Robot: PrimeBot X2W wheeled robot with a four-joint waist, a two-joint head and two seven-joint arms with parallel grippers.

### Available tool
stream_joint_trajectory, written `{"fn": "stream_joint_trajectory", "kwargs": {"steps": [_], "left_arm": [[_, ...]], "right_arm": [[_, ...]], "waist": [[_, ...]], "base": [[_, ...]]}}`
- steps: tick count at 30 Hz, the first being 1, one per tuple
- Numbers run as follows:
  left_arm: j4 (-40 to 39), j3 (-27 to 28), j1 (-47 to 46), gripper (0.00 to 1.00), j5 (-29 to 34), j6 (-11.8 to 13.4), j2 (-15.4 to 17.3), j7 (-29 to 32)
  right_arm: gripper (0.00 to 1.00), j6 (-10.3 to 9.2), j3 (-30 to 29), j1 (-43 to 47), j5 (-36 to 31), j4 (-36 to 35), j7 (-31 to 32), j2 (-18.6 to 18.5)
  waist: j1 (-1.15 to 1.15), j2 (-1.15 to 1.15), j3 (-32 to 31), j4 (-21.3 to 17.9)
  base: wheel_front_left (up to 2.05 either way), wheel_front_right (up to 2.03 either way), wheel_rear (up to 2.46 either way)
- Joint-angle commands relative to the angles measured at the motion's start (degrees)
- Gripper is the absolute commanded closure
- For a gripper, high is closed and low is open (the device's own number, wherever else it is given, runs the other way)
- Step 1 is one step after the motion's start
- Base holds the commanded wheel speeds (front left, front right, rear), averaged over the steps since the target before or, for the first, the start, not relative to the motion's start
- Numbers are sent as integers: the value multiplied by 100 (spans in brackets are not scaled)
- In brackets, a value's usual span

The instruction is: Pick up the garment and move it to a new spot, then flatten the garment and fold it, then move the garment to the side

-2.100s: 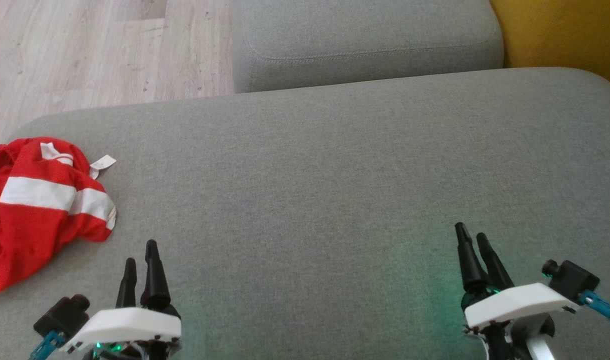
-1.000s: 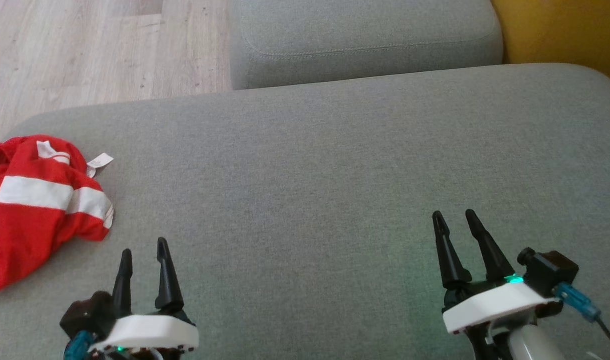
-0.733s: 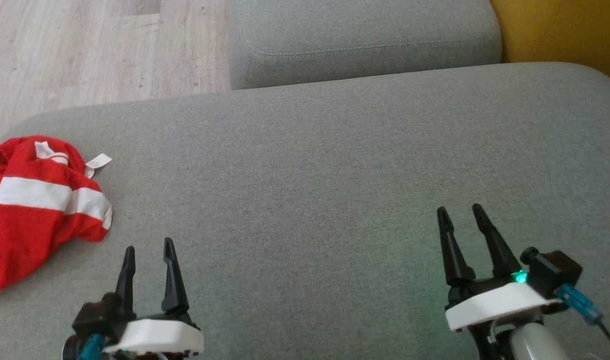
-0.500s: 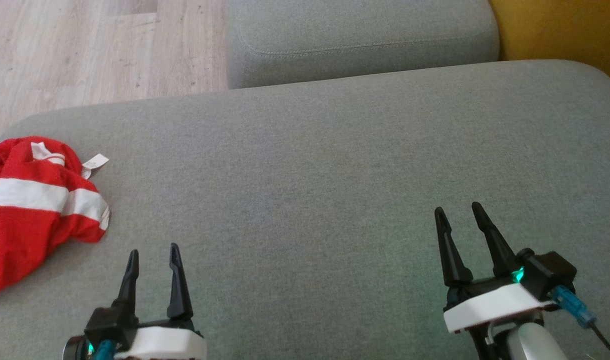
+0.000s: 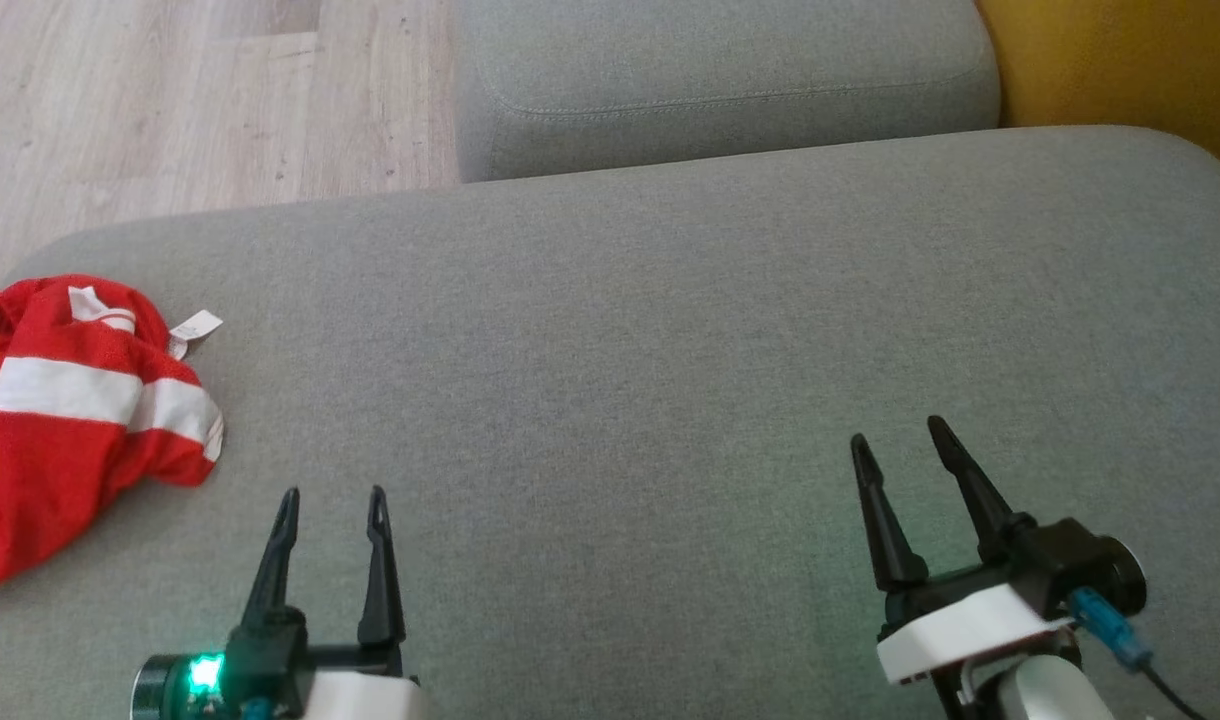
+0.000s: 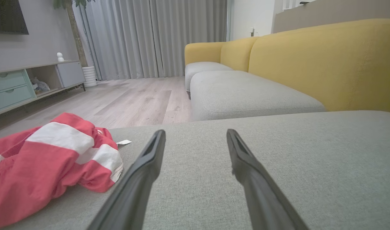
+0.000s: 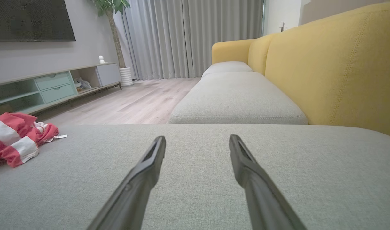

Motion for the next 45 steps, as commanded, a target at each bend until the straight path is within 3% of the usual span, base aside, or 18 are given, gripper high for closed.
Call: {"fn": "stream_joint_trajectory", "kwargs": {"steps": [1, 6, 18, 25, 31, 36, 45], "left_arm": [[-239, 113, -104, 0, 249, 78, -5, -107], [-290, 88, -97, 0, 631, 113, -17, -191], [-263, 126, -109, 0, 659, 59, -59, -192], [-248, 100, -114, 0, 678, 43, -86, -192], [-245, 82, -112, 0, 680, 48, -110, -192], [-248, 109, -42, 0, 675, 63, -122, -192], [-285, 204, 56, 0, 666, 77, -116, -192]], "right_arm": [[0, -4, 181, -157, -231, -173, -98, -6], [0, -4, 249, -192, -585, -176, -182, -9], [0, -4, 214, -164, -586, -192, -183, -8], [0, -4, 229, -137, -591, -203, -183, -8], [0, -4, 273, -95, -598, -191, -183, -8], [0, -4, 295, -30, -607, -170, -183, -8], [0, -4, 350, -8, -575, -194, -183, -8]], "waist": [[0, 0, 2, -1], [0, 0, 27, -18], [0, 0, 31, 62], [0, 0, 34, 315], [0, 0, 18, 810], [0, 0, -28, 1569], [0, 0, -62, 2427]], "base": [[0, 0, 0], [0, 0, 0], [0, 0, 0], [0, 0, 0], [0, 0, 0], [0, 0, 0], [0, 0, 0]]}}
